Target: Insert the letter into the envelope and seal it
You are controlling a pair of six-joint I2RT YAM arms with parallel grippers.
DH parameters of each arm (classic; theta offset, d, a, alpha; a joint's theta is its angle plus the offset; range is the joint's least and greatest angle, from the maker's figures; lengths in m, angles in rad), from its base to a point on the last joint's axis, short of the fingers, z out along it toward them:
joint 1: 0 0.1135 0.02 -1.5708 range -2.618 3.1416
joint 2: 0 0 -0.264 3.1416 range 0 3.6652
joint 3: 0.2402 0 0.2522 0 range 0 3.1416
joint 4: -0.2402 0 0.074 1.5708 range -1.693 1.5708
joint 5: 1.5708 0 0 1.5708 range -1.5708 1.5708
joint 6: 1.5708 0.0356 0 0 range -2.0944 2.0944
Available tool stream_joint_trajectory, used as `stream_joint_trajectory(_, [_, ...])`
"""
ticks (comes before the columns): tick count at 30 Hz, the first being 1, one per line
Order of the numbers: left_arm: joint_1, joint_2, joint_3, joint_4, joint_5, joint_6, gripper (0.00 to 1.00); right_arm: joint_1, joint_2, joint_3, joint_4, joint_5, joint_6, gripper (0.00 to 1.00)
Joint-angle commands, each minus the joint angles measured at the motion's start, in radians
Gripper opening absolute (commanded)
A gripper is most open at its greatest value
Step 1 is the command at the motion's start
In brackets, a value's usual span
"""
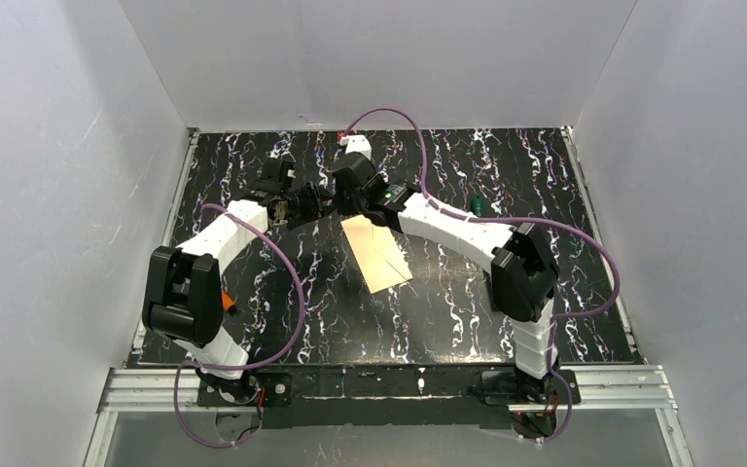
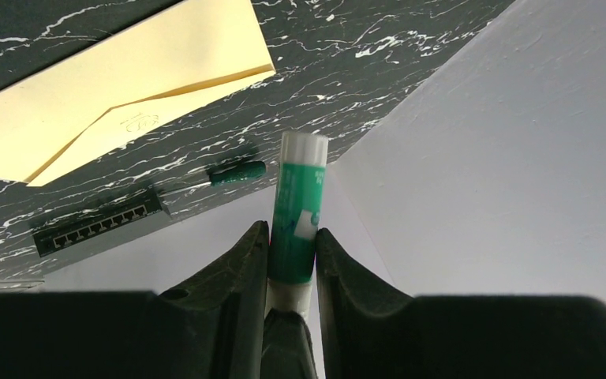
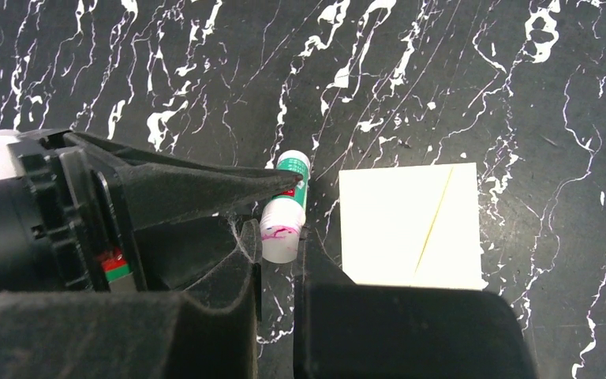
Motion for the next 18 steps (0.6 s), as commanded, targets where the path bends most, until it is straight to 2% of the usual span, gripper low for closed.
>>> stream_joint_trajectory(1, [-0.021, -0.123, 0.153, 0.217, 0.241, -0.264, 0.0, -0.016, 0.146, -0.054, -0.246, 0.004, -0.018, 0.01])
stream_joint_trajectory(10, [-0.015, -0.141, 0.06, 0.092, 0.194, -0.188, 0.0, -0.045, 0.032, 0.086, -0.241, 0.014, -0.041, 0.01])
stream_joint_trajectory(15, [-0.013, -0.157, 0.004, 0.063, 0.177, -0.156, 0.0, -0.072, -0.026, 0.104, -0.254, -0.02, -0.013, 0.01])
stream_joint_trajectory(18, [-0.009, -0.163, 0.008, 0.023, 0.165, -0.109, 0.14, -0.079, -0.056, 0.075, -0.248, -0.031, 0.002, 0.01])
